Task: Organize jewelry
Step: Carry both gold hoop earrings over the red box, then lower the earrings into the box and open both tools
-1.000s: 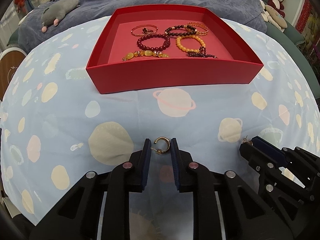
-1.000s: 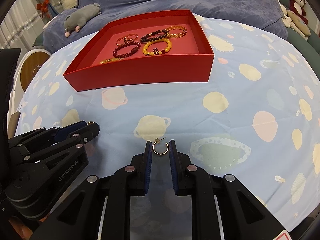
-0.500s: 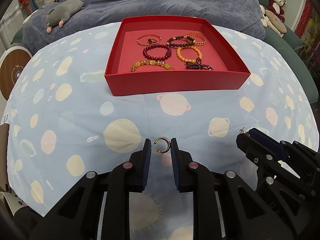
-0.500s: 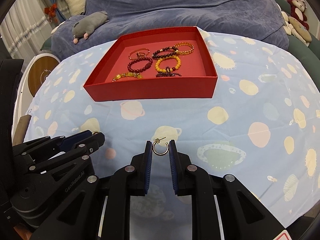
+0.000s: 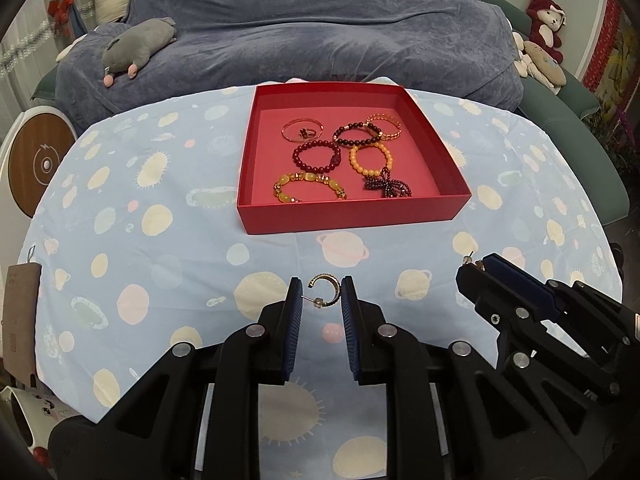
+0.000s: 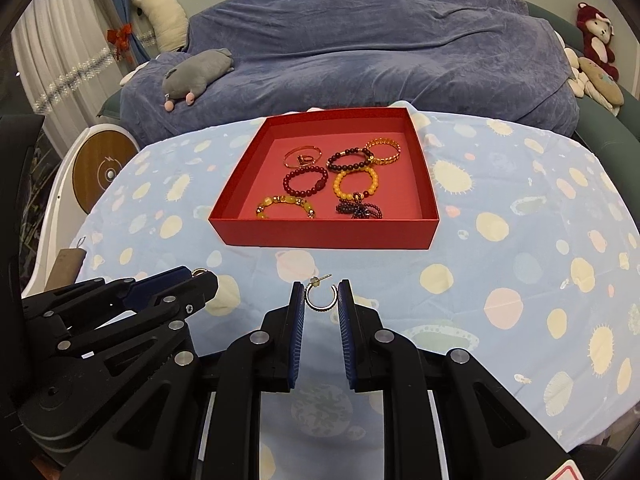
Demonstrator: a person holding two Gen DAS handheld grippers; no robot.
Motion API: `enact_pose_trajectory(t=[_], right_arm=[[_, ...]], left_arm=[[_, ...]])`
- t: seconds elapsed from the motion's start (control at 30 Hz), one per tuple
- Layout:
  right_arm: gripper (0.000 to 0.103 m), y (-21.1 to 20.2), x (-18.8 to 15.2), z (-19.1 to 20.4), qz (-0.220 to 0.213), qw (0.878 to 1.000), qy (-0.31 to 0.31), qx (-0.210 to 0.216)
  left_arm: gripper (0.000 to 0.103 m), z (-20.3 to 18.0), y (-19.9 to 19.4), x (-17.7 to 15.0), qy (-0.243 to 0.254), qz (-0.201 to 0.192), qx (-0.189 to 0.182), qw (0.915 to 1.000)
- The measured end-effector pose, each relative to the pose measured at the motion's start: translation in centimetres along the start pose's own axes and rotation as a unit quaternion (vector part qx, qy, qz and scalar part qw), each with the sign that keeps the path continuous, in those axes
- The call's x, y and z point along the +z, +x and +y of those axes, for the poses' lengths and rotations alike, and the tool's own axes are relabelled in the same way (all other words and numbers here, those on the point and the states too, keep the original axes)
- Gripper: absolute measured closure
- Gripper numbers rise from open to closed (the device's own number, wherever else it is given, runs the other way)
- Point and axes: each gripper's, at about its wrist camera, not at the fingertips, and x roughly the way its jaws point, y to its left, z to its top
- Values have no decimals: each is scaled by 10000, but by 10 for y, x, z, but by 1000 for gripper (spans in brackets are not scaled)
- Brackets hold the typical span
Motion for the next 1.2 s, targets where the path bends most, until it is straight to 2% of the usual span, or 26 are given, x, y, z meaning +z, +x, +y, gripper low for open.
enact_pose_trajectory(t=[0.4, 0.67, 0.9, 1.2], right_arm=[[87, -15, 28, -5, -216, 9997, -98, -87], [87, -4, 63, -16, -295, 9995, -68, -57], [87, 28, 93, -28, -210, 9998, 47, -16], [87, 82, 127, -45, -67, 9998, 129, -131]], left_arm=[[83, 5, -18, 21, 8, -198, 36, 9998], [83, 18, -13, 55, -9, -342, 120, 9993], [83, 21, 13, 92, 91, -363, 222, 9991], [83, 18, 68, 128, 156, -179, 289, 9993]])
